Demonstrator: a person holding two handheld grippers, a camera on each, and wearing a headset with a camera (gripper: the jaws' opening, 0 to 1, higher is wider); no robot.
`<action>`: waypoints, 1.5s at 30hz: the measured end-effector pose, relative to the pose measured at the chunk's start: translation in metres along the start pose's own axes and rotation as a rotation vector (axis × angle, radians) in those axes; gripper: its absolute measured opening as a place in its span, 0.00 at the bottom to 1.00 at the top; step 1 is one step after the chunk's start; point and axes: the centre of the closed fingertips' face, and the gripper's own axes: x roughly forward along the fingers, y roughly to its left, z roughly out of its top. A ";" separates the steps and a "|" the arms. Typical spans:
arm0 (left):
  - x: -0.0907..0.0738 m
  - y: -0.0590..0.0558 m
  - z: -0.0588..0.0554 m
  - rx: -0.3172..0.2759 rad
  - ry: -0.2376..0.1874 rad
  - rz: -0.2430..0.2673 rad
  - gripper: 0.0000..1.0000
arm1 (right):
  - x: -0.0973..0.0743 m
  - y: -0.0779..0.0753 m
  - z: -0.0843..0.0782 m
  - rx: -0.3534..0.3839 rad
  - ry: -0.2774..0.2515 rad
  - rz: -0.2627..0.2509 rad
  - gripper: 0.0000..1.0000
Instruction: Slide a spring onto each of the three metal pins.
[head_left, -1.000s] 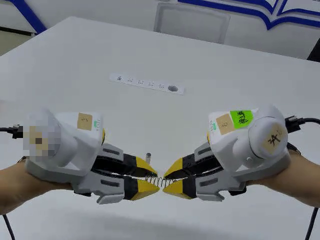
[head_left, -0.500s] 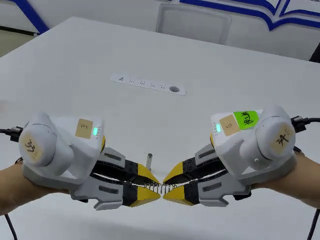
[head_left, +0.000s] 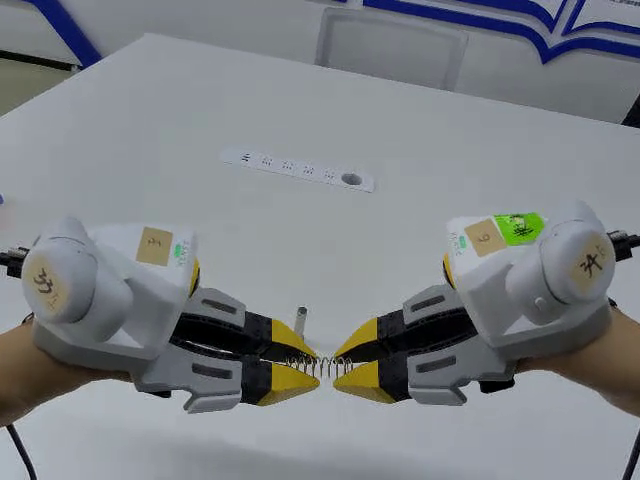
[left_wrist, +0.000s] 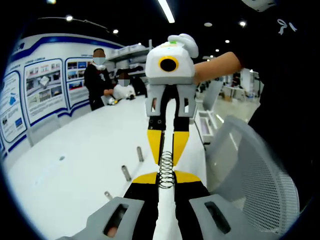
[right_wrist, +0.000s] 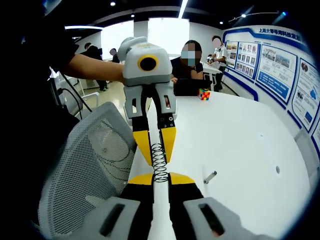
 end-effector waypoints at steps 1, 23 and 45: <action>0.000 0.002 0.002 -0.002 -0.007 0.009 0.10 | -0.001 -0.002 0.001 -0.002 -0.007 -0.004 0.11; -0.002 0.008 0.000 -0.035 -0.025 0.034 0.10 | 0.001 -0.005 0.057 0.061 -0.221 0.020 0.11; -0.002 0.013 0.000 -0.074 -0.052 0.055 0.11 | 0.007 -0.011 0.060 0.081 -0.237 -0.003 0.11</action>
